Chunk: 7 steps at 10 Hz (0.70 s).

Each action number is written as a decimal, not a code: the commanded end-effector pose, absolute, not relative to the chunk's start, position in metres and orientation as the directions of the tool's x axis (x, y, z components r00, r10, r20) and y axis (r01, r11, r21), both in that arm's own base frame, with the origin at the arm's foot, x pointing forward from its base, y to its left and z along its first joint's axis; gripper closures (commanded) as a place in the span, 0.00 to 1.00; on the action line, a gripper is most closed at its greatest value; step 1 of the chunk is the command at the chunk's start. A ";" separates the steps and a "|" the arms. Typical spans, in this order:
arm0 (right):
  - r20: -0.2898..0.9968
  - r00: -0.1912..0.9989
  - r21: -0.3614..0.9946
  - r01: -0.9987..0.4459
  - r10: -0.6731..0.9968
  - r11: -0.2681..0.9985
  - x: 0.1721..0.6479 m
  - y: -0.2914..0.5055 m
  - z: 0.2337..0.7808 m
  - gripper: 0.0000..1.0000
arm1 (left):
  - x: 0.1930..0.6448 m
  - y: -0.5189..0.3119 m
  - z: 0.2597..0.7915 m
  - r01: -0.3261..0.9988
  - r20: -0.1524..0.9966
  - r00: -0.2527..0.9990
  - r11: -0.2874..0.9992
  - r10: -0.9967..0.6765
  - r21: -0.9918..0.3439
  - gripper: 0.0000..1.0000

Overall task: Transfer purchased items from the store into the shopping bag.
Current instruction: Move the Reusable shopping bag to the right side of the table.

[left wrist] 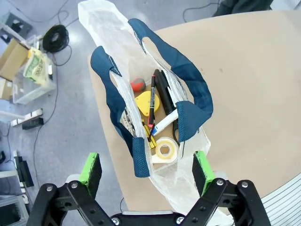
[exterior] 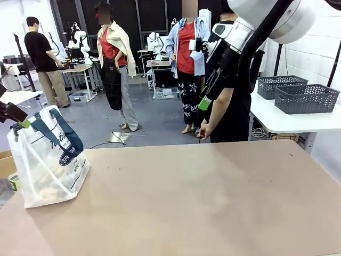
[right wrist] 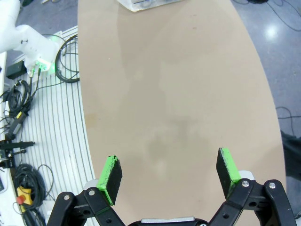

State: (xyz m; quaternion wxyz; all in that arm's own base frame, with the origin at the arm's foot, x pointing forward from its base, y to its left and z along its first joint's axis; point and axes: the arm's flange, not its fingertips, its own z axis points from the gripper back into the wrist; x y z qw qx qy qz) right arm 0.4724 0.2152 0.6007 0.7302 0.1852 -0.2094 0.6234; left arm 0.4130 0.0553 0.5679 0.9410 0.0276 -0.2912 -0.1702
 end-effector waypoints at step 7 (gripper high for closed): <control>0.521 0.127 0.002 -0.989 0.844 0.147 0.472 0.214 0.599 0.00 | 0.424 0.010 0.629 0.779 0.427 0.380 0.533 -0.820 0.331 0.00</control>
